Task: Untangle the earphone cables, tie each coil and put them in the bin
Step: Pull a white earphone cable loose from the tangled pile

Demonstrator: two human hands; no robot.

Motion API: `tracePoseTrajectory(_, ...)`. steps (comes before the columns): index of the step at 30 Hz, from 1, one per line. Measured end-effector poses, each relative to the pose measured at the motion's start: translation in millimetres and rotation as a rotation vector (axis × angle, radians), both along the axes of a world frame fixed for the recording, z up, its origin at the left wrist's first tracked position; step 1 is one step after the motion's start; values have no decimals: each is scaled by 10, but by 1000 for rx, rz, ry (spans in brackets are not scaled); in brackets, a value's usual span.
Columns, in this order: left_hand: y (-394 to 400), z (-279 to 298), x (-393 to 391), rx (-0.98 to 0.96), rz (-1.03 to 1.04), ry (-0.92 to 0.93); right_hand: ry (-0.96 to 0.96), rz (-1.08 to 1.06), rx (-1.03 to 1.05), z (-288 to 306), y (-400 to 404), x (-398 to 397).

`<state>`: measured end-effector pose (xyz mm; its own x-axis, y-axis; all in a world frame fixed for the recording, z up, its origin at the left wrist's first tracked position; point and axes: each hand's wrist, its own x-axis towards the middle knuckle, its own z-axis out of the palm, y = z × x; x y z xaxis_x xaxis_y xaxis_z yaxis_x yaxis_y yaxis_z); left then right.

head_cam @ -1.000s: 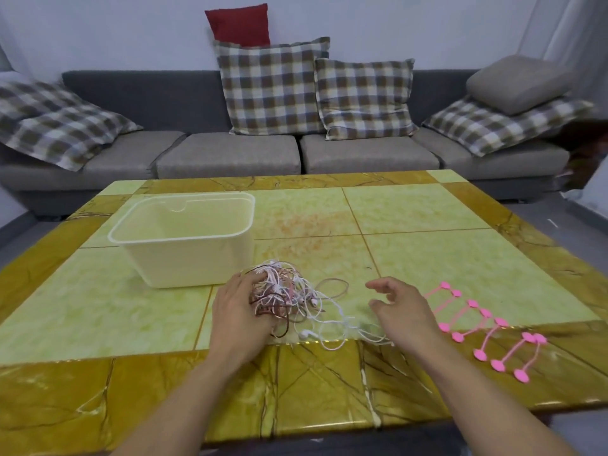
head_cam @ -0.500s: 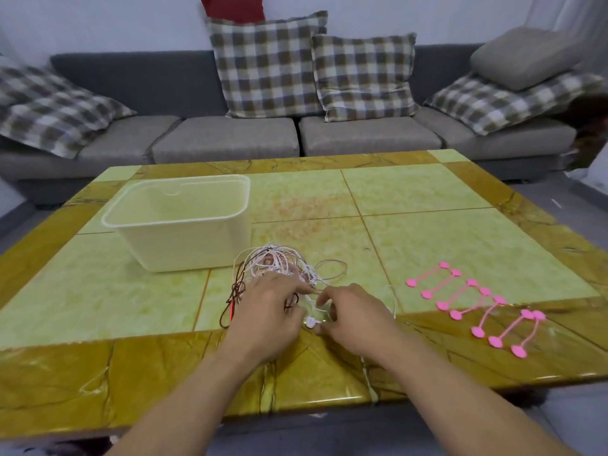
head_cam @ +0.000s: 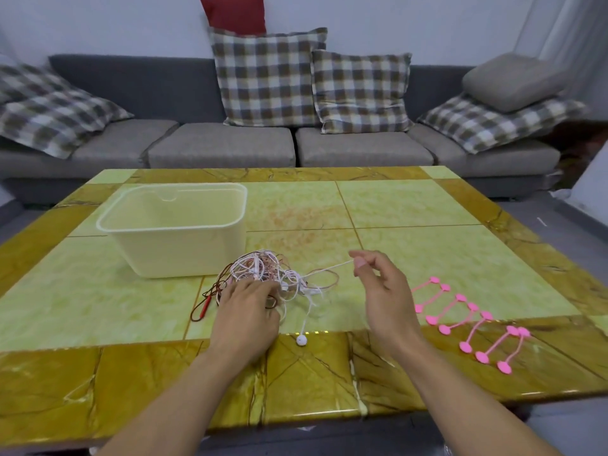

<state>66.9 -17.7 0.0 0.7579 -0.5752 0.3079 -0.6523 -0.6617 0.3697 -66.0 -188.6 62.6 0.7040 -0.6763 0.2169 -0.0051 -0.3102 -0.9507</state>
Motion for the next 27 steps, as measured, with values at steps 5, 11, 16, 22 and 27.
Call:
tracePoseTrajectory(5,-70,24,-5,-43,63,-12,-441,47,682,201,-56,-93)
tracePoseTrajectory(11,-102,-8,-14,-20,98,-17,170,-62,28,45,-251,-167)
tracePoseTrajectory(16,-99,-19,0,-35,99,-17,677,286,-315,-182,-202,-163)
tracePoseTrajectory(22,-107,-26,11,-10,102,-22,284,289,-160,-54,-82,-116)
tracePoseTrajectory(27,-125,-11,0,-17,114,-34,-141,250,201,180,62,-83)
